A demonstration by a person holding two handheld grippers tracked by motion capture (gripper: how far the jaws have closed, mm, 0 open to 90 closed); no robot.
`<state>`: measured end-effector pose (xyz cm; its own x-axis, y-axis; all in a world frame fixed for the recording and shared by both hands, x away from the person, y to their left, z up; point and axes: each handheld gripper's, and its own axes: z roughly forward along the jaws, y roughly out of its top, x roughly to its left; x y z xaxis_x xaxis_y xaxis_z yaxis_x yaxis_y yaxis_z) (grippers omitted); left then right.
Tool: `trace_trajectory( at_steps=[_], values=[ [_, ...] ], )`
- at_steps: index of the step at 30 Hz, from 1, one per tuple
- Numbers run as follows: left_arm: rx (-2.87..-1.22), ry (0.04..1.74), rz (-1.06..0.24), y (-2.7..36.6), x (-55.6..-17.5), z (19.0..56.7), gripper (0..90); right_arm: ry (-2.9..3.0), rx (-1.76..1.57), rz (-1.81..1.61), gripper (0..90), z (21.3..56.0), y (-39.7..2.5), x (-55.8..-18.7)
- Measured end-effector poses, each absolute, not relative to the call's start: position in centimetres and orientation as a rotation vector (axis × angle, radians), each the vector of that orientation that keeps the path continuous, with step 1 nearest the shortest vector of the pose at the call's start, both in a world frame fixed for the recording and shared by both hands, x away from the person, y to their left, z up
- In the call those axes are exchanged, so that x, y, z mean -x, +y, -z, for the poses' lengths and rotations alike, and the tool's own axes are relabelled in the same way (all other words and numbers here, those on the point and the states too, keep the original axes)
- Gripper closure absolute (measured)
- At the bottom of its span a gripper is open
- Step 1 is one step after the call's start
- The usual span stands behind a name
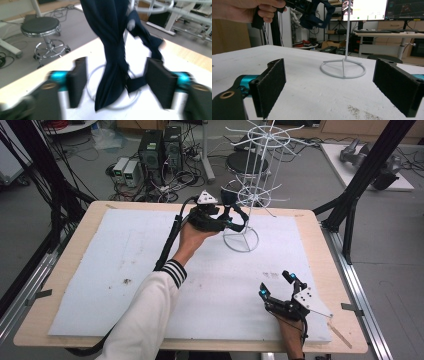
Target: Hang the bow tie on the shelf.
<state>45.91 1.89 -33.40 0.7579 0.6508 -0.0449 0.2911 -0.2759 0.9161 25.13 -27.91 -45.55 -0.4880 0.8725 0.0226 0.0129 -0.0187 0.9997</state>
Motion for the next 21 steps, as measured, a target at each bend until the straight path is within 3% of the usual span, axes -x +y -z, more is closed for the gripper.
trace_trajectory(
  at_steps=[9,21],
  values=[
    [-1.731,0.611,-0.442,6.4,-43.1,35.3,16.5,1.565,-0.937,-1.582,10.2,45.6,-27.9,-25.1],
    [-1.611,0.598,-0.554,19.4,-33.2,39.7,16.5,1.563,-0.941,-1.583,10.2,45.6,-27.8,-25.0]
  ],
)
